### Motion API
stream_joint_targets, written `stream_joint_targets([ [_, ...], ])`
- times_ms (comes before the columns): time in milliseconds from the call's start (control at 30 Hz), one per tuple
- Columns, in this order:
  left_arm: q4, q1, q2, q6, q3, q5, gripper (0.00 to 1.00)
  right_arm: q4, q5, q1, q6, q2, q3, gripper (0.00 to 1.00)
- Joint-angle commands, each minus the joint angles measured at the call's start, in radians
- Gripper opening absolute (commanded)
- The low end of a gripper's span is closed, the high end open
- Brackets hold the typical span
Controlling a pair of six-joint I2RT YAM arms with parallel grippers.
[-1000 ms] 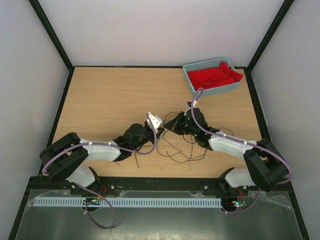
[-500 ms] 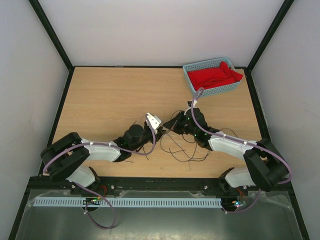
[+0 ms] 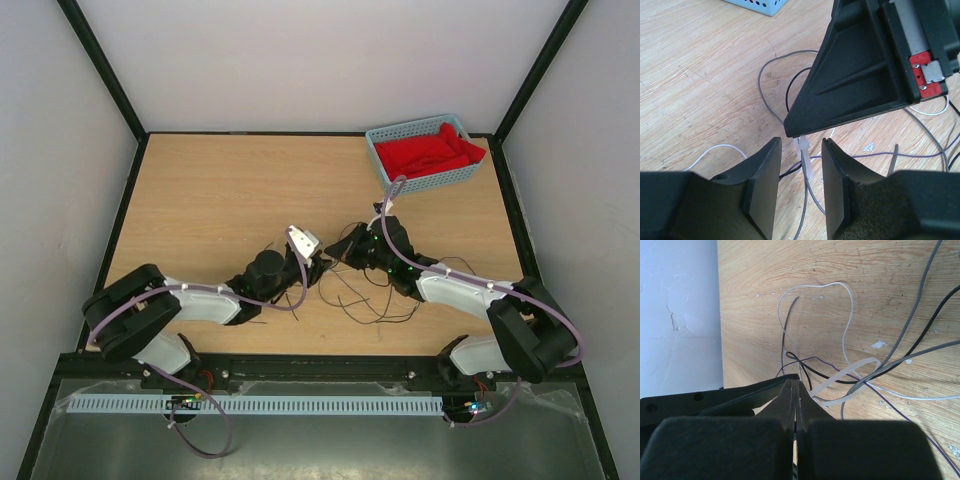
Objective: Zip-tie the wires
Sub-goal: Tie the cable at the center of the board.
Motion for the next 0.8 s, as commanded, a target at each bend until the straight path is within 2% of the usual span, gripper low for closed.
stream_joint_targets([
  [0, 0.068, -0.003, 0.035, -0.005, 0.032, -0.016, 0.40, 0.022, -0.004, 0.004, 0.022, -0.006, 0.023, 0.00],
  [300, 0.112, -0.003, 0.078, -0.038, 0.042, -0.078, 0.31, 0.051, -0.010, 0.003, 0.056, -0.009, 0.005, 0.00],
  [433, 0.122, -0.003, 0.073, -0.038, 0.046, -0.071, 0.31, 0.051, 0.000, 0.004, 0.053, -0.007, 0.003, 0.00],
  [633, 0.125, -0.003, 0.058, -0.045, 0.042, -0.043, 0.38, 0.053, 0.004, 0.004, 0.055, 0.004, 0.004, 0.00],
  [767, 0.127, -0.003, 0.058, -0.045, 0.041, -0.042, 0.35, 0.054, 0.002, 0.004, 0.056, 0.006, 0.008, 0.00],
])
